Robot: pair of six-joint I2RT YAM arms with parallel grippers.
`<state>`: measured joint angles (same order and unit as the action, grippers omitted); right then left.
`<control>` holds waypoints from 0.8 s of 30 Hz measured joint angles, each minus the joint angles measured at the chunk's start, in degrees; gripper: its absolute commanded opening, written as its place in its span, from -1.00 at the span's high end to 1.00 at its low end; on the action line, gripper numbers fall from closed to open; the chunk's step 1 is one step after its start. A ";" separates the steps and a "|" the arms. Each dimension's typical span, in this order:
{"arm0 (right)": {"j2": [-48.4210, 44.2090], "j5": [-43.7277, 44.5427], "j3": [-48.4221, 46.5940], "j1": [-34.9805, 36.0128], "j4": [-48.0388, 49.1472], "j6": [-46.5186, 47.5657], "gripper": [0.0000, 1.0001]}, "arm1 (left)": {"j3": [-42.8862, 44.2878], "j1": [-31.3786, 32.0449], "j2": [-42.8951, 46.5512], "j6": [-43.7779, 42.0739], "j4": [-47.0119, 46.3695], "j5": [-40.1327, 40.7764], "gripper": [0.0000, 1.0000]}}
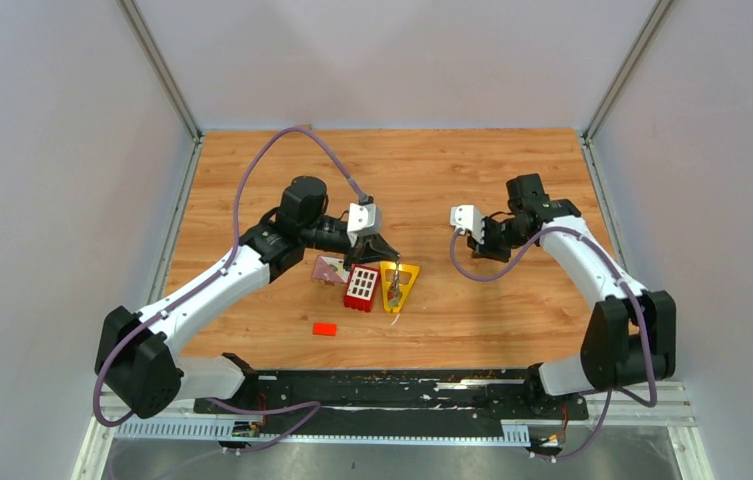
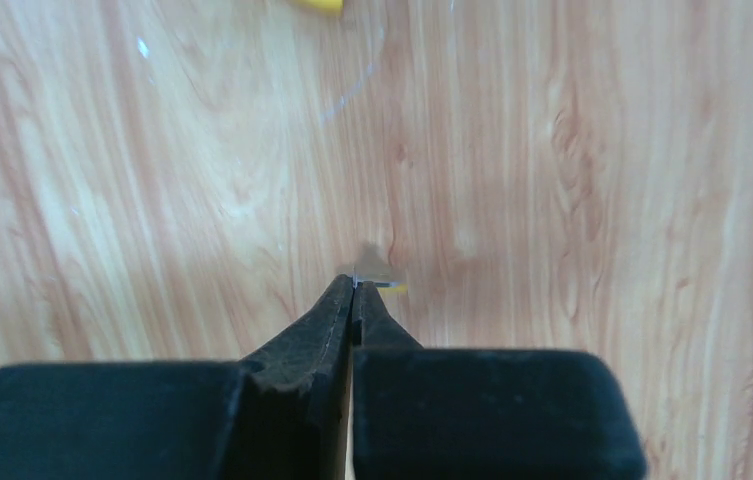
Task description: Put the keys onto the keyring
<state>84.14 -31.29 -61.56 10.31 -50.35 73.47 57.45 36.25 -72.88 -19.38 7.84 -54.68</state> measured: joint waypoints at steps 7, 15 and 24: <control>-8.90 -12.90 -1.79 0.00 -0.74 -6.08 1.00 | -0.07 0.02 0.00 2.89 -3.48 2.78 1.00; -15.78 -24.28 -3.26 3.28 6.71 -20.52 1.00 | -0.02 0.87 0.00 10.99 -7.85 5.90 1.00; -22.64 -20.70 -2.34 17.81 16.72 -26.71 1.00 | 0.37 1.18 0.66 18.05 -8.11 7.26 1.00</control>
<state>61.49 -51.99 -63.90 28.12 -33.63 46.76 57.82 37.43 -72.23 -1.32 -0.27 -47.42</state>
